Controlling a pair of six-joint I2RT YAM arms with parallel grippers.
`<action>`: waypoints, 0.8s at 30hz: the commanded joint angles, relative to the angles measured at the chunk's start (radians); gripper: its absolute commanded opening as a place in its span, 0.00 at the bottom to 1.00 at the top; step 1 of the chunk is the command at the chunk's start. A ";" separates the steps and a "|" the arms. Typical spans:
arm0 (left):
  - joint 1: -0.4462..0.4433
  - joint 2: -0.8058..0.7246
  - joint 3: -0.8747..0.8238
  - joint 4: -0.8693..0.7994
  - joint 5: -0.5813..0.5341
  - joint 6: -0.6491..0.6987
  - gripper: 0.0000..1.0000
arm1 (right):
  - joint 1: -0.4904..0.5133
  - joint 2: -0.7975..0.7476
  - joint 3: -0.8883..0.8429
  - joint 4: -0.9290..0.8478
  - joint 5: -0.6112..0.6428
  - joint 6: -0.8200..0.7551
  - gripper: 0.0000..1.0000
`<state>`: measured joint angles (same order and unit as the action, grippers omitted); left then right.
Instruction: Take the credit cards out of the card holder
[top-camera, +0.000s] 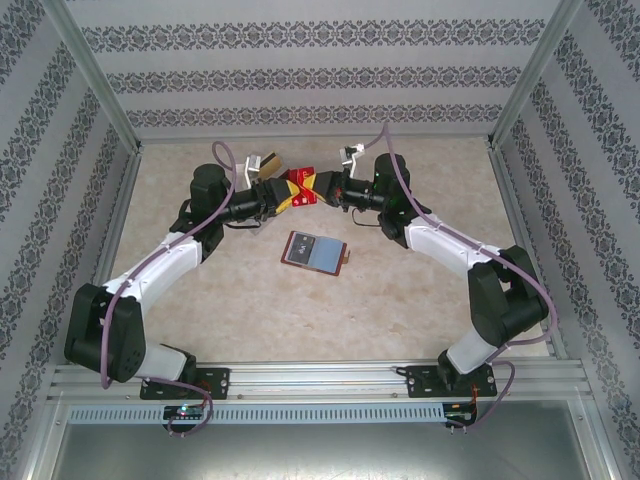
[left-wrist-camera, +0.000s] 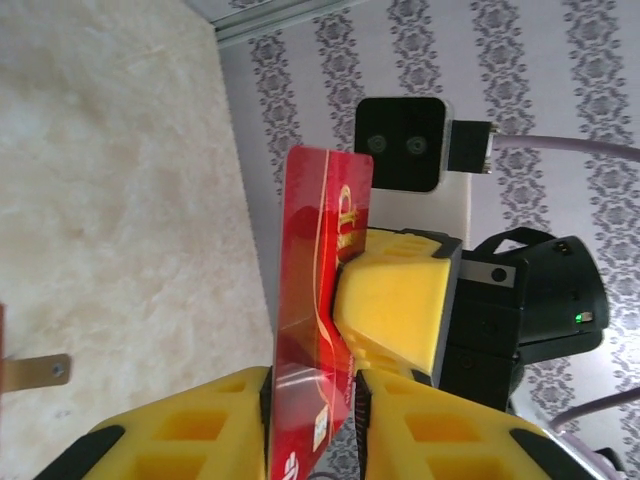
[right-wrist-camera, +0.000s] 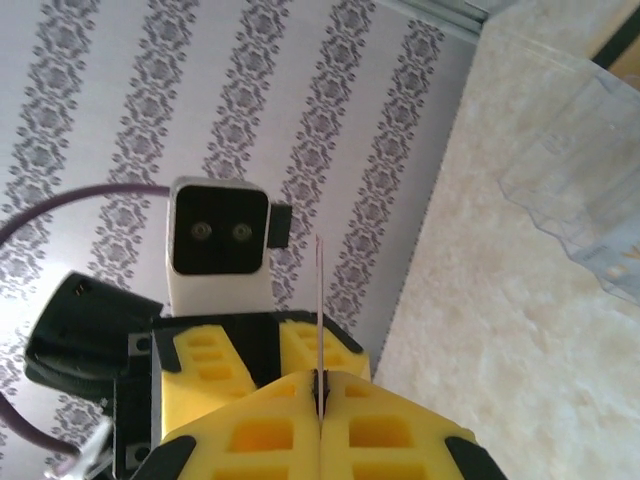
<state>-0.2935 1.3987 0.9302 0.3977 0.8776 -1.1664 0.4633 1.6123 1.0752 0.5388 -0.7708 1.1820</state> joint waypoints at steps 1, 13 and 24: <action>-0.018 -0.001 -0.030 0.176 -0.031 -0.102 0.30 | 0.020 -0.011 -0.008 0.093 0.054 0.059 0.03; -0.020 -0.006 -0.045 0.195 -0.057 -0.088 0.00 | 0.013 -0.003 -0.032 0.083 0.075 0.064 0.16; -0.009 0.023 0.240 -0.640 -0.339 0.635 0.00 | -0.052 -0.105 -0.144 -0.251 0.196 -0.161 0.80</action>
<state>-0.3058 1.4025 1.0710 0.0696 0.6811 -0.8677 0.4194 1.5669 0.9508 0.4030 -0.6315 1.1419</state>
